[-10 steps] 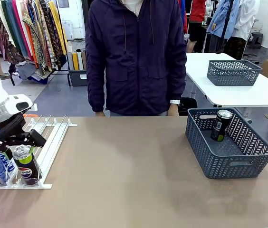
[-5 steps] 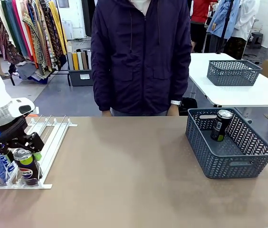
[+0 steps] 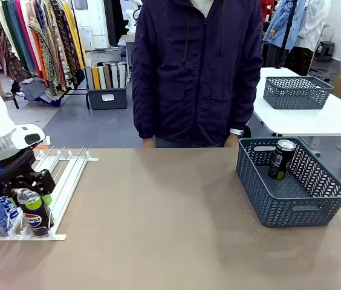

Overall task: Retrieve and store the cans from the dispenser.
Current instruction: Pick up the last remaining can from one row of the Automatic Can Dispenser and place it in the middle of the table.

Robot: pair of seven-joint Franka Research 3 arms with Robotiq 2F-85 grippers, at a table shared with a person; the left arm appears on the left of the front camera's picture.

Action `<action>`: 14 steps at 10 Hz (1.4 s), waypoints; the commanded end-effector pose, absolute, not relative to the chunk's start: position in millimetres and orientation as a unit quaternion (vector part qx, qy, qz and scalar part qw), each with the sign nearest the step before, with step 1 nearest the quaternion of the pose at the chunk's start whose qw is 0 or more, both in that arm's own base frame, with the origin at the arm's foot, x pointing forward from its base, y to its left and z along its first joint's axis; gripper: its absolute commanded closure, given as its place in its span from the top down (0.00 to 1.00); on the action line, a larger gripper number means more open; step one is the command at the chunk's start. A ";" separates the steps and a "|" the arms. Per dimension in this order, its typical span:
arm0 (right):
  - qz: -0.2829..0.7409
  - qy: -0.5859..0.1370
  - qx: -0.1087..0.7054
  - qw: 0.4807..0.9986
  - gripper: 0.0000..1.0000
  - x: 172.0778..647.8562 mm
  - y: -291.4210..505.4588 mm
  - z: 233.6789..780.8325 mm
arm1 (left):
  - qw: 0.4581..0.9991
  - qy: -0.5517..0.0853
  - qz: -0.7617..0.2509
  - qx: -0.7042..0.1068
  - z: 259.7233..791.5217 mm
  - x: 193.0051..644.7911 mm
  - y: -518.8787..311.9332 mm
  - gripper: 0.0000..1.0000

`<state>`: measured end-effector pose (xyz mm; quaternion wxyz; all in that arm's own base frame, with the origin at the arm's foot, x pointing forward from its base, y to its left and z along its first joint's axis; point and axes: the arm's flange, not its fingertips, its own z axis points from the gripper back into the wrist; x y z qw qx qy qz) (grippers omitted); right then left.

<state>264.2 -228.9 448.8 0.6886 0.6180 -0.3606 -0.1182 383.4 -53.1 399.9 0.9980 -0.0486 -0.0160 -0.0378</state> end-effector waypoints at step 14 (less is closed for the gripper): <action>-0.127 -0.363 0.627 0.677 1.00 266.8 -227.8 455.5 | 0.994 -0.099 -0.024 -0.039 602.1 346.4 -69.7 0.00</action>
